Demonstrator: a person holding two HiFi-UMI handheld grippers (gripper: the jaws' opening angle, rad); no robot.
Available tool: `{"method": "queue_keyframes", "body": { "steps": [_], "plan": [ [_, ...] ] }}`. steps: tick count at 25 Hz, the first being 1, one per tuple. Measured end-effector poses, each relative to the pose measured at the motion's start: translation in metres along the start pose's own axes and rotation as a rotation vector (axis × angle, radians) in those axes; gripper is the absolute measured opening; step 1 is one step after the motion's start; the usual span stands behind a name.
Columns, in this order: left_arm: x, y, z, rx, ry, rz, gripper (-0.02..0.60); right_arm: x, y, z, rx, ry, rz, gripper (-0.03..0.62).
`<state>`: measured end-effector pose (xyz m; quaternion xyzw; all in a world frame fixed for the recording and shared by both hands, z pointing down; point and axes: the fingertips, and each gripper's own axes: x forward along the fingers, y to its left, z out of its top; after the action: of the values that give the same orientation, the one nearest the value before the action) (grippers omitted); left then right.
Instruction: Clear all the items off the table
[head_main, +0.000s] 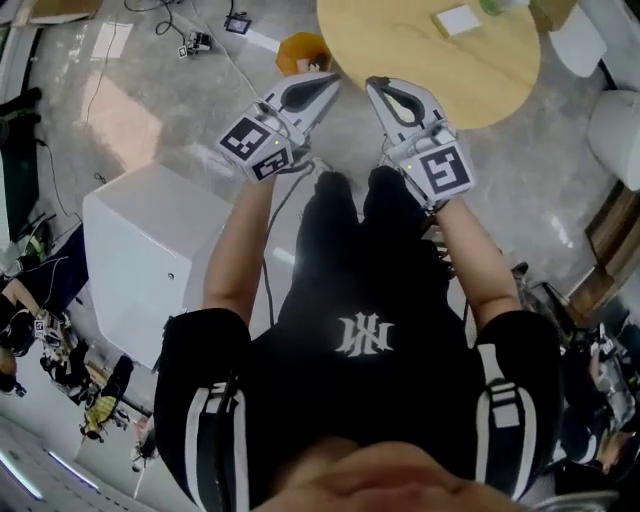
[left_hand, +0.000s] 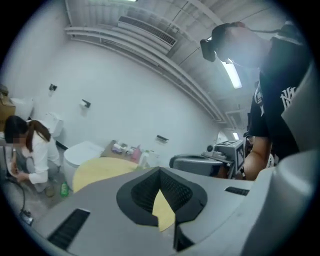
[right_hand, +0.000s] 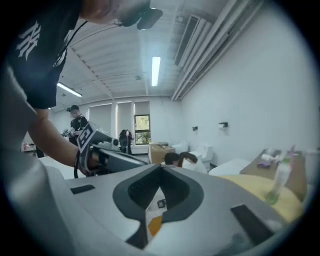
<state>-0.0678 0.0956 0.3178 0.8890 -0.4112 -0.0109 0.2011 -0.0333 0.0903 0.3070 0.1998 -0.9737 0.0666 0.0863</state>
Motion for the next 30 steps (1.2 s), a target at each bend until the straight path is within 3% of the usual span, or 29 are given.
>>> {"method": "queue_keyframes", "body": {
  "steps": [5, 11, 13, 17, 22, 30],
  "plan": [
    [0.092, -0.092, 0.044, 0.033, 0.021, -0.197, 0.012, -0.104, -0.109, 0.052, -0.020, -0.002, -0.177, 0.003],
    [0.159, -0.163, 0.053, 0.061, 0.064, -0.321, 0.012, -0.186, -0.162, 0.061, 0.012, -0.031, -0.223, 0.003],
    [0.172, -0.172, 0.048, 0.060, 0.088, -0.321, 0.012, -0.195, -0.163, 0.056, 0.032, -0.043, -0.211, 0.003],
    [0.188, -0.163, 0.049, 0.023, 0.082, -0.286, 0.012, -0.199, -0.168, 0.047, 0.042, -0.062, -0.188, 0.005],
    [0.189, -0.140, 0.051, 0.050, 0.110, -0.256, 0.012, -0.198, -0.187, 0.033, 0.051, -0.048, -0.225, 0.006],
    [0.196, -0.053, 0.053, 0.029, 0.134, -0.281, 0.012, -0.137, -0.224, 0.007, 0.091, 0.043, -0.293, 0.008]
  ]
}}
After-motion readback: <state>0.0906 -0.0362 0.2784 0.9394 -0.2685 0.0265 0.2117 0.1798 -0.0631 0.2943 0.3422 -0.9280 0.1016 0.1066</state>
